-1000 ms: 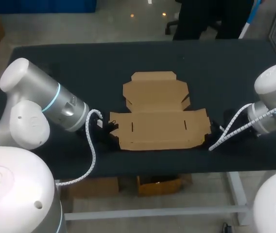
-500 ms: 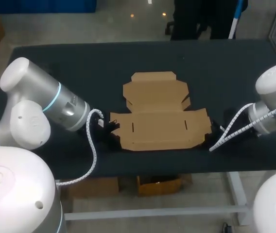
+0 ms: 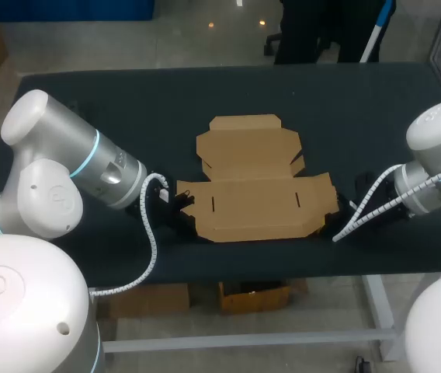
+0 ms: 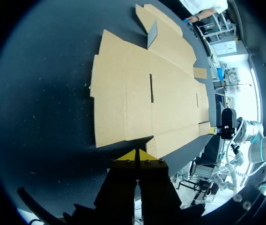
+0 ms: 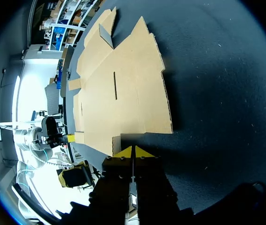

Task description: Assemble the packaging by folding the flat box into shape, placing the metal phone stand inside, and closing the box properly

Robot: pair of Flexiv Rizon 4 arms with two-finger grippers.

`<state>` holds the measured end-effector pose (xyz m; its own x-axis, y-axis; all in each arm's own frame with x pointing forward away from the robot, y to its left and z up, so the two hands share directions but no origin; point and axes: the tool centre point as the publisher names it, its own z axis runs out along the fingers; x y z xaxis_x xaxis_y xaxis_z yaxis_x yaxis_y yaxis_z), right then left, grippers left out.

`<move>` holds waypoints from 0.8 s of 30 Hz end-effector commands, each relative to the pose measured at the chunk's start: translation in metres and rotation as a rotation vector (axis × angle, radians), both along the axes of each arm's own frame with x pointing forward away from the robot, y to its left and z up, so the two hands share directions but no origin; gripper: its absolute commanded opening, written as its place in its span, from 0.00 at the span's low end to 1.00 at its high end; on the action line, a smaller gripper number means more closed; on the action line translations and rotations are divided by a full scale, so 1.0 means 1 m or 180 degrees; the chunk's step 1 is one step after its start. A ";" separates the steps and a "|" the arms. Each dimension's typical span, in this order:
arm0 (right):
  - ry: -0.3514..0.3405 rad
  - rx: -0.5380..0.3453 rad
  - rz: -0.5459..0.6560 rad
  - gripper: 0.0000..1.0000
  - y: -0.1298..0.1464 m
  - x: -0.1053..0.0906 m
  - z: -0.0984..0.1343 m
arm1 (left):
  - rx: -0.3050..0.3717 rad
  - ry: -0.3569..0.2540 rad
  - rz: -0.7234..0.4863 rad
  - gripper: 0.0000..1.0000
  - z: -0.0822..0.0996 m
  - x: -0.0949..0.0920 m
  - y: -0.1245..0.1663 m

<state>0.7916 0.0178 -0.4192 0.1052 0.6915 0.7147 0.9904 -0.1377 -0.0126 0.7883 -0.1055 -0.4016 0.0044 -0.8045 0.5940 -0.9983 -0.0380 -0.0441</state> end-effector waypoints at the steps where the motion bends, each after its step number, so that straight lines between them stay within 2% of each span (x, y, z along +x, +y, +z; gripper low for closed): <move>1: -0.0004 0.0002 0.0019 0.00 0.002 0.001 0.001 | 0.0026 -0.0011 -0.0025 0.00 0.001 0.001 -0.004; 24: 0.0006 -0.0155 0.0049 0.00 0.011 0.004 0.009 | 0.0221 -0.0056 -0.0138 0.00 0.007 0.002 -0.022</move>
